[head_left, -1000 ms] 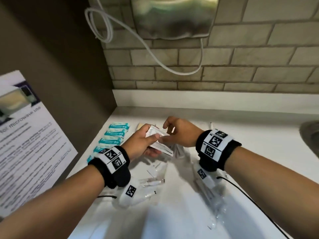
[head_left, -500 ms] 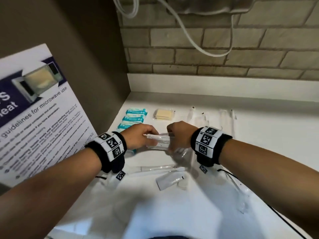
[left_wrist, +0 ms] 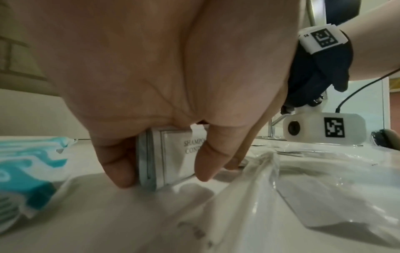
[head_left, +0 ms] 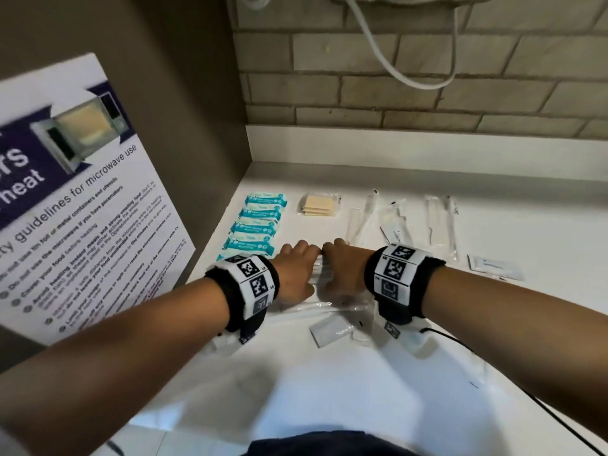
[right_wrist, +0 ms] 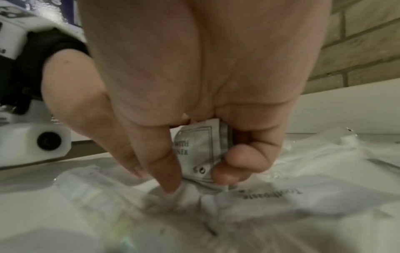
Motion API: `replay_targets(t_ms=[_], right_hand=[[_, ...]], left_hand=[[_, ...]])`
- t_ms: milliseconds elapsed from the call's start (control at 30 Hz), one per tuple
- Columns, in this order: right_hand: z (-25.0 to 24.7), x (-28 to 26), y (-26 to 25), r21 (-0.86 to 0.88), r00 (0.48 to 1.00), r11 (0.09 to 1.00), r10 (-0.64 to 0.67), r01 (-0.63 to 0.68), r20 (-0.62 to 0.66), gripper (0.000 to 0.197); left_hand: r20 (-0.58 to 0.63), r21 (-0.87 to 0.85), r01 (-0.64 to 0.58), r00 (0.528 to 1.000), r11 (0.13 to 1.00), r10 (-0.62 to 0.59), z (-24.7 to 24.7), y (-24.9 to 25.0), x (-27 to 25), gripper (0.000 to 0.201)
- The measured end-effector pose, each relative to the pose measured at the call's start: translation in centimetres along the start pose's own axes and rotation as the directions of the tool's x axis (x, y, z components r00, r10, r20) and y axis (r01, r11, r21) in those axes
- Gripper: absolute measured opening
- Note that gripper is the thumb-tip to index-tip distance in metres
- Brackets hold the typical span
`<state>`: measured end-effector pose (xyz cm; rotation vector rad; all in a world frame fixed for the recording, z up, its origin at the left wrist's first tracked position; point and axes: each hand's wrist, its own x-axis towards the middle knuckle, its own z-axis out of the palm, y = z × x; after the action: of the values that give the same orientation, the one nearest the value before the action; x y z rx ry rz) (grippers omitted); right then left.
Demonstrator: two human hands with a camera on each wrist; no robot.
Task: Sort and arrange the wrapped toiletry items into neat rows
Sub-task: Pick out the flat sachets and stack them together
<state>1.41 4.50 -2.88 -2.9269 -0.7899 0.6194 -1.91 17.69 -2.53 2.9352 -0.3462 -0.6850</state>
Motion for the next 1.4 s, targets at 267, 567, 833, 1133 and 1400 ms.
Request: replay_targets(t_ms=[267, 567, 833, 1133, 1400], right_hand=[[-0.8, -0.2, 0.5, 0.031, 0.999, 0.999, -0.04, 0.039, 0.032, 0.027], [0.0, 0.0, 0.3, 0.026, 0.998, 0.999, -0.043, 0.042, 0.046, 0.032], [-1.1, -0.7, 0.7, 0.077, 0.995, 0.994, -0.081, 0.077, 0.055, 0.017], [-3.7, -3.6, 1.0, 0.038, 0.999, 0.999, 0.015, -0.013, -0.049, 0.099], [0.1, -4.5, -1.2, -0.104, 0.91, 0.922, -0.341, 0.372, 0.235, 0.079]], left_hand=[[0.011, -0.071, 0.056, 0.998, 0.996, -0.055, -1.0, -1.9, -0.5, 0.056], [0.007, -0.052, 0.028, 1.0, 0.998, -0.027, -0.3, -1.4, -0.2, 0.042], [-0.045, -0.122, -0.084, 0.996, 0.989, 0.08, -1.0, -2.6, -0.3, 0.033], [-0.288, -0.295, -0.086, 0.958, 0.952, -0.003, -6.0, -5.8, -2.0, 0.013], [-0.295, -0.381, -0.099, 0.955, 0.919, -0.019, -6.1, -4.6, -1.9, 0.012]])
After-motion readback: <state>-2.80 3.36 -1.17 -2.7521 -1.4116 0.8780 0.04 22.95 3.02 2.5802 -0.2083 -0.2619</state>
